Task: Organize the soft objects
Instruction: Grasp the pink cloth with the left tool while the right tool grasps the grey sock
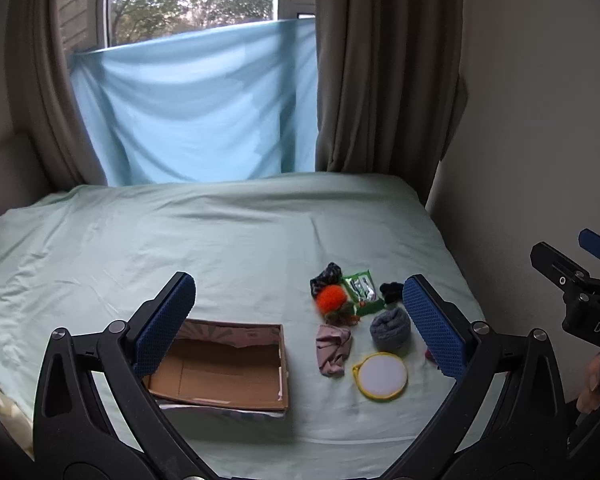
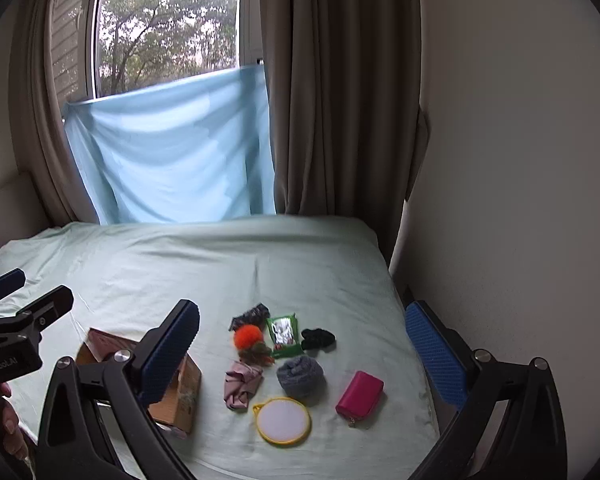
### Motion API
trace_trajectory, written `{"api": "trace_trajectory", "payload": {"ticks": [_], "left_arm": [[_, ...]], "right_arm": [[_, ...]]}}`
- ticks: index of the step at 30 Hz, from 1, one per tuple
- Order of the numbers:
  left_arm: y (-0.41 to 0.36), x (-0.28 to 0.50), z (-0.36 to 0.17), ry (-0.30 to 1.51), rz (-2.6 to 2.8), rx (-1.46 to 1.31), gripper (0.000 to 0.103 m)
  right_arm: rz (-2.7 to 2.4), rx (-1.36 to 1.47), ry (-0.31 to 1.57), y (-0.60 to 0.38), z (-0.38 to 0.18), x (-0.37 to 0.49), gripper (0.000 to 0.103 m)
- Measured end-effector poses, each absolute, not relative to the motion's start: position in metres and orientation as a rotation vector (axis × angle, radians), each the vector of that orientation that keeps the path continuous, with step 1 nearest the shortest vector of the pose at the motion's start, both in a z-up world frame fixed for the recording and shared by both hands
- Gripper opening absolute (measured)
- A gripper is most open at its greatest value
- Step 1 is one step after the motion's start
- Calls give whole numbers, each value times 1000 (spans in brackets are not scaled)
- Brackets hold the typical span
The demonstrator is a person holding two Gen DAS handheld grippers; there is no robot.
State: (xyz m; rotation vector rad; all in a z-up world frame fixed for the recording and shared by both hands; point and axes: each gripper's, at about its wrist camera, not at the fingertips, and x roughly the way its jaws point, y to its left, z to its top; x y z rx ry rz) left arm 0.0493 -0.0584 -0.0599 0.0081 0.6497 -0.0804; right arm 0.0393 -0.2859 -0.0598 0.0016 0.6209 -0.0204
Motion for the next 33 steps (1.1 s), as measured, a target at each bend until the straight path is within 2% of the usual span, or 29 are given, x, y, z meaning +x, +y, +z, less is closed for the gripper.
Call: {"api": "trace_trajectory", "payload": {"ticks": [19, 27, 33], "left_arm": [[-165, 153, -305, 991, -99, 211, 103], [-178, 197, -388, 1104, -105, 295, 102], [-175, 219, -436, 1157, -103, 334, 101]], "right_arm": [[75, 150, 977, -342, -286, 167, 103], [128, 262, 1121, -342, -379, 204, 103], [133, 331, 1170, -338, -420, 217, 102]]}}
